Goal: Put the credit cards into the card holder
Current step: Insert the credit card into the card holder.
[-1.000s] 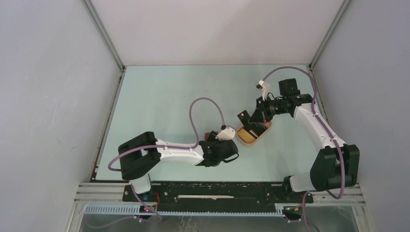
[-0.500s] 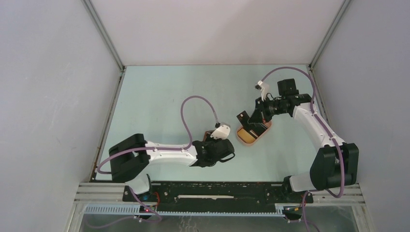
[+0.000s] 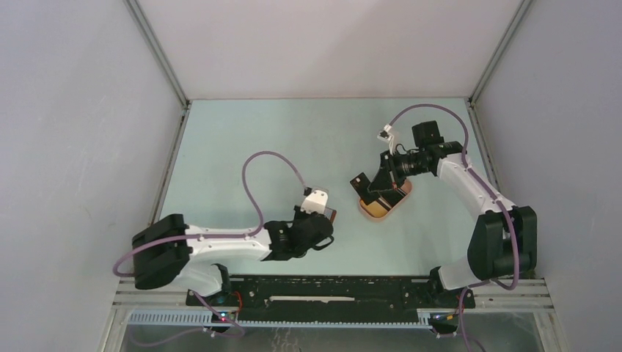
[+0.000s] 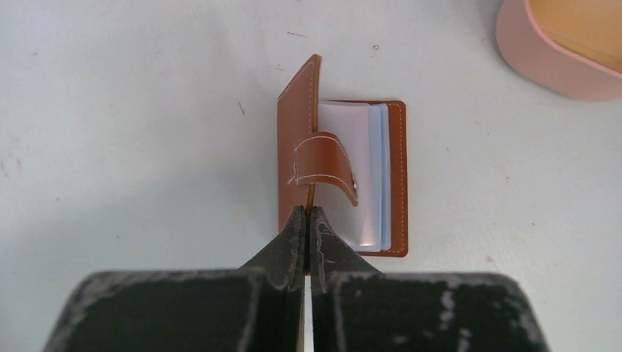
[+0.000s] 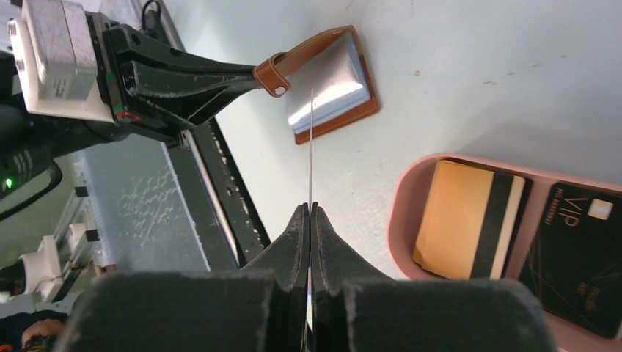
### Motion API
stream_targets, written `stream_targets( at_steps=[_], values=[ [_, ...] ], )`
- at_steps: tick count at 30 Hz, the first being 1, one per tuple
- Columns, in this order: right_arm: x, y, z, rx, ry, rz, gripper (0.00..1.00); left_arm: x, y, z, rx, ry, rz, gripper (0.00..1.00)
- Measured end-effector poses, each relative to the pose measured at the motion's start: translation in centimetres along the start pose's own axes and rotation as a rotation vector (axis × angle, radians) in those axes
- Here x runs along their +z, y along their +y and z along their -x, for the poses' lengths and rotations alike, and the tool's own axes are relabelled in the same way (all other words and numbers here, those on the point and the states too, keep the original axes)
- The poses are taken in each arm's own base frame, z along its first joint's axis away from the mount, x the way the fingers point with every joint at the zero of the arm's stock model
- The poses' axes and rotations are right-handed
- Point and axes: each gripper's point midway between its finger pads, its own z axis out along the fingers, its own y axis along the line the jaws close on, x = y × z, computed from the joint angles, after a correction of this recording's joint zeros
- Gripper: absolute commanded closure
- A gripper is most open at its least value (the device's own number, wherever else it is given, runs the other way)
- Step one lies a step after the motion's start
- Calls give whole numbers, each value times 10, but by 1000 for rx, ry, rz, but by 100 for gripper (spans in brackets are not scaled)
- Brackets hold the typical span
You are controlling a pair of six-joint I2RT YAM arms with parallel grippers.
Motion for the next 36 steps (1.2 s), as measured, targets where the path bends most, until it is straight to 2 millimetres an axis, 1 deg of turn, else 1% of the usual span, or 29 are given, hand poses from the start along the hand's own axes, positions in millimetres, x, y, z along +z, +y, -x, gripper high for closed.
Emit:
stream_targets(
  at_steps=[5, 8, 11, 16, 18, 22, 28, 32, 36],
  values=[
    [6, 8, 0, 39, -21, 63, 100, -9, 6, 3, -134, -51, -79, 100],
    [13, 14, -2, 76, -22, 99, 100, -13, 10, 6, -231, -85, -125, 100],
    [28, 20, -4, 112, 6, 136, 100, -15, 13, 10, -319, -115, -165, 100],
    [65, 24, -14, 199, 86, 176, 100, -16, 14, 12, -452, -142, -228, 100],
    [75, 26, -19, 223, 111, 180, 100, -14, 13, 9, -496, -140, -246, 100],
    [94, 28, -27, 260, 154, 174, 100, -11, 14, -4, -598, -127, -278, 100],
    [117, 23, -46, 319, 230, 152, 100, -9, 15, -11, -746, -127, -326, 100],
    [123, 17, -53, 317, 253, 105, 100, -7, 22, -21, -809, -115, -313, 100],
    [119, 11, -46, 281, 237, 61, 100, -7, 29, -31, -851, -95, -290, 100]
  ],
)
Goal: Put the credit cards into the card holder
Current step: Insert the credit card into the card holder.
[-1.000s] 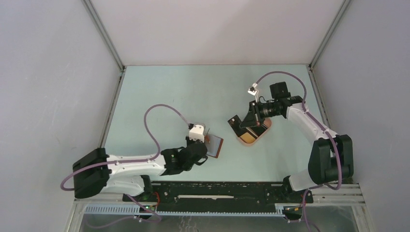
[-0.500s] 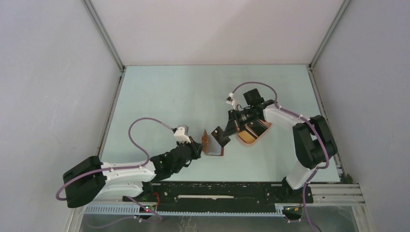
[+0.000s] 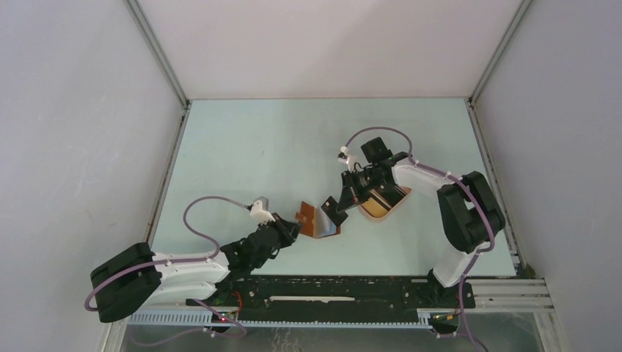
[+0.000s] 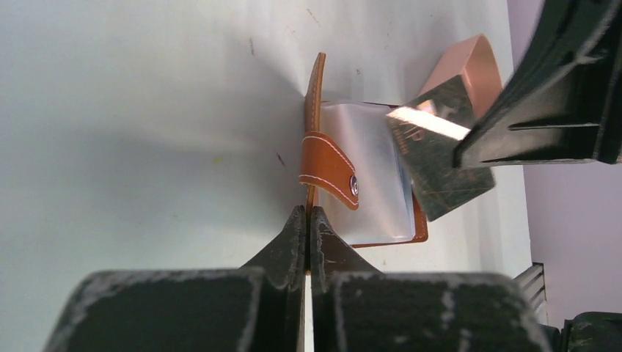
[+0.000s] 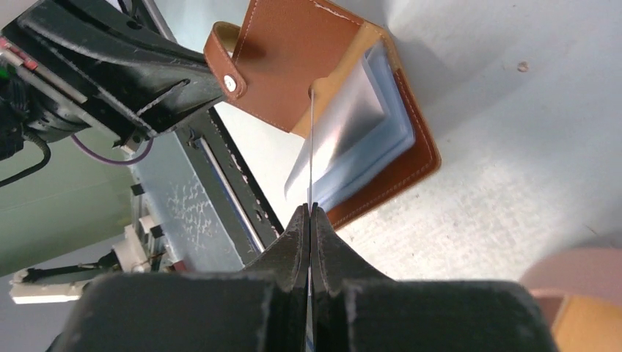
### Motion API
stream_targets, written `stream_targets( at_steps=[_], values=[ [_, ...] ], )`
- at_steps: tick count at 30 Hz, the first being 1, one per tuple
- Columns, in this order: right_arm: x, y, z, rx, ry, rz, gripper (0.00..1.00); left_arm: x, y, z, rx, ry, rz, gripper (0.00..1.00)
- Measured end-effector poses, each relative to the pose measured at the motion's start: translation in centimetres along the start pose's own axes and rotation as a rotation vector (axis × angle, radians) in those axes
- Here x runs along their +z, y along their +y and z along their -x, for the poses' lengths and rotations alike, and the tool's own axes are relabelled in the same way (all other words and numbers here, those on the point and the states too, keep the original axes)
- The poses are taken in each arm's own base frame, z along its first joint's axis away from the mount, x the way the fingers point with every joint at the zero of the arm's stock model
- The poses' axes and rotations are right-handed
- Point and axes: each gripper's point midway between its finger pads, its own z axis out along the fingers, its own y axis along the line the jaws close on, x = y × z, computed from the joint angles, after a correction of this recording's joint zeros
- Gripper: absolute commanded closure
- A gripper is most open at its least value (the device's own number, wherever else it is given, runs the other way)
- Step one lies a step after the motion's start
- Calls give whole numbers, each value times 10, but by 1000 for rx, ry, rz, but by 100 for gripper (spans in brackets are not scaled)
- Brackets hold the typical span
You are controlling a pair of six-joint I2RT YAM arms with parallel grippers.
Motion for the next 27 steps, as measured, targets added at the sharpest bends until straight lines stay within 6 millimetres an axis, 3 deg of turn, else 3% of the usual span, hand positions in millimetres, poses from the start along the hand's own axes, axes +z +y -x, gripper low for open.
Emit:
stream_targets(
  at_steps=[4, 8, 19, 27],
  values=[
    [-19, 6, 6, -66, -46, -43, 100, -5, 7, 0, -26, -4, 11, 100],
    [-24, 11, 11, -107, -59, -54, 100, -9, 12, 1, -33, -9, 16, 100],
    [-27, 11, -12, -131, 23, -15, 100, -12, 7, 6, -42, -18, -2, 100],
    [-32, -2, -27, -9, 29, 22, 100, -12, 8, 6, -37, -17, -1, 100]
  ],
)
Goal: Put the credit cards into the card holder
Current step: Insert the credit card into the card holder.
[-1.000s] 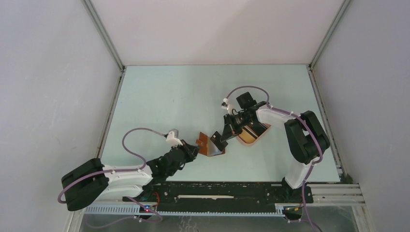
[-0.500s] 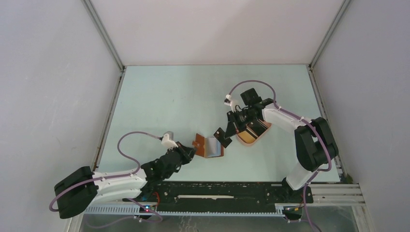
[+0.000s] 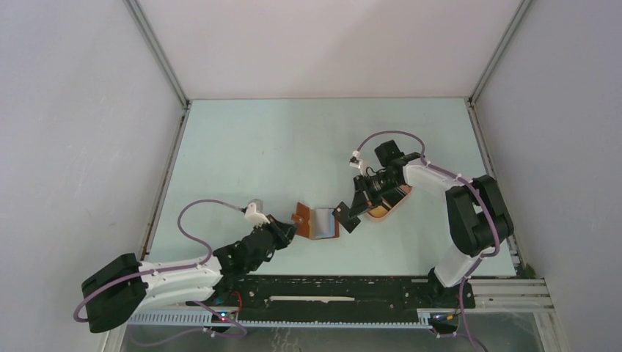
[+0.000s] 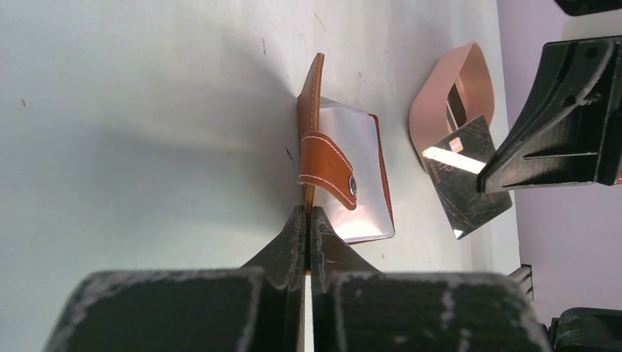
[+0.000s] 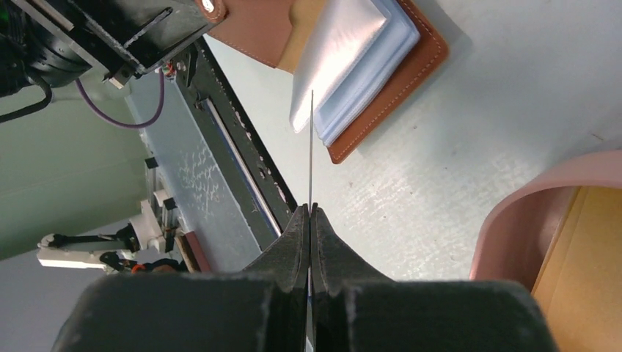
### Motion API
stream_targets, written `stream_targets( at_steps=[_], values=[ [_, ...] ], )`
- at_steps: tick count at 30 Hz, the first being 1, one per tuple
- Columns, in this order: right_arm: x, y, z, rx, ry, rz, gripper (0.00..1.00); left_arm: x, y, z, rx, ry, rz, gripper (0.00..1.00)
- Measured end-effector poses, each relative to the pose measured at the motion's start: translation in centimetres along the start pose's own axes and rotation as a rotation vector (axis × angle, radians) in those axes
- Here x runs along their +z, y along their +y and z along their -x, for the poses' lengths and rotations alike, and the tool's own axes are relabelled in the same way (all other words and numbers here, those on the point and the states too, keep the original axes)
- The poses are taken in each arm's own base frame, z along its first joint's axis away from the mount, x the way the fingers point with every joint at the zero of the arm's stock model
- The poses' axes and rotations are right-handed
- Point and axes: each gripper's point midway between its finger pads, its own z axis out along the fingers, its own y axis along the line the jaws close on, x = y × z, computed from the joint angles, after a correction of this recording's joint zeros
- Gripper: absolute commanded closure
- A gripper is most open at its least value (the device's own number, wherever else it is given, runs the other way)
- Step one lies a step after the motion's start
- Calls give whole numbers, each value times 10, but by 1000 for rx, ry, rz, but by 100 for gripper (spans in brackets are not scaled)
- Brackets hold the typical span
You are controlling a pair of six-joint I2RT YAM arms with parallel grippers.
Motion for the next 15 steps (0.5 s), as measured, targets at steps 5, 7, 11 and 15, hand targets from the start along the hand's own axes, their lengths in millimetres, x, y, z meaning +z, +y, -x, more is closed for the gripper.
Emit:
stream_targets(
  at_steps=[5, 7, 11, 15],
  values=[
    [7, -9, -4, 60, 18, 8, 100, 0, 0, 0, 2, 0, 0, 100],
    [10, -12, -5, 83, 29, 8, 100, 0, 0, 0, 2, 1, -1, 100],
    [15, -16, -7, 112, 42, 5, 100, 1, 0, -1, 3, 2, 1, 100],
    [16, -16, -7, 117, 41, 1, 100, 1, -1, -1, 1, 3, -5, 100]
  ],
)
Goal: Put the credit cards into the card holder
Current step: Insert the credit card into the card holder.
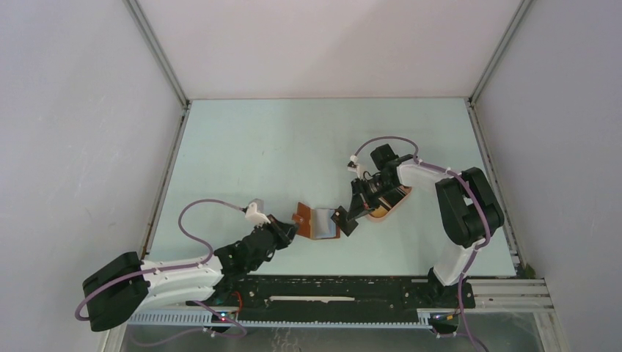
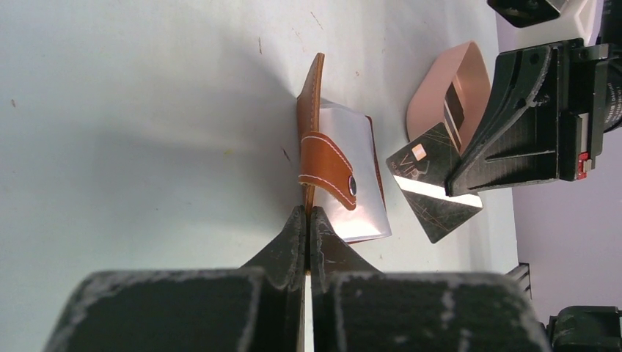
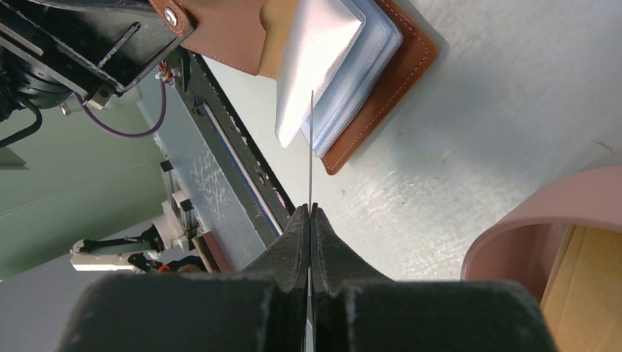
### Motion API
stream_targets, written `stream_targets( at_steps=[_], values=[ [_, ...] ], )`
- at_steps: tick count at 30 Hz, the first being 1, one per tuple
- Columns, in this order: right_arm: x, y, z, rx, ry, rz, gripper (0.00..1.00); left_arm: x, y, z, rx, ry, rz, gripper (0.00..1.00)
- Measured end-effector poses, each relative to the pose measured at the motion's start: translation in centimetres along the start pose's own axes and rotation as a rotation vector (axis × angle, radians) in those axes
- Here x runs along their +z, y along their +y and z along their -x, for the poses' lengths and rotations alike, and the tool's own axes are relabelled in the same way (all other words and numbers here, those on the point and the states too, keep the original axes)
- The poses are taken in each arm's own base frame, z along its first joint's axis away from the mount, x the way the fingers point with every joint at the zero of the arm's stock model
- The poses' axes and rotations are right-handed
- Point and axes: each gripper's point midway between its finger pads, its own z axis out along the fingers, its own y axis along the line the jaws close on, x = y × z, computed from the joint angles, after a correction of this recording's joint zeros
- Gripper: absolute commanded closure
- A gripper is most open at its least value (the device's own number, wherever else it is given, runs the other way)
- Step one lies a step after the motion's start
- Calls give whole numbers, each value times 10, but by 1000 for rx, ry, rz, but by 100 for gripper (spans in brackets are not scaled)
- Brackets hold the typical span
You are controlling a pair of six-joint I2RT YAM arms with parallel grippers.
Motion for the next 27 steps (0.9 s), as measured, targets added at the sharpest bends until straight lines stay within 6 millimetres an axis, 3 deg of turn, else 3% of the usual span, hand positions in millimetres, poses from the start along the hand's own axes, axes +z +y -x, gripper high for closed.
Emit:
stream_targets(
  at_steps=[27],
  values=[
    [1, -12, 3, 41, -8, -45, 100, 1, -3, -1, -2, 4, -11, 100]
  ],
)
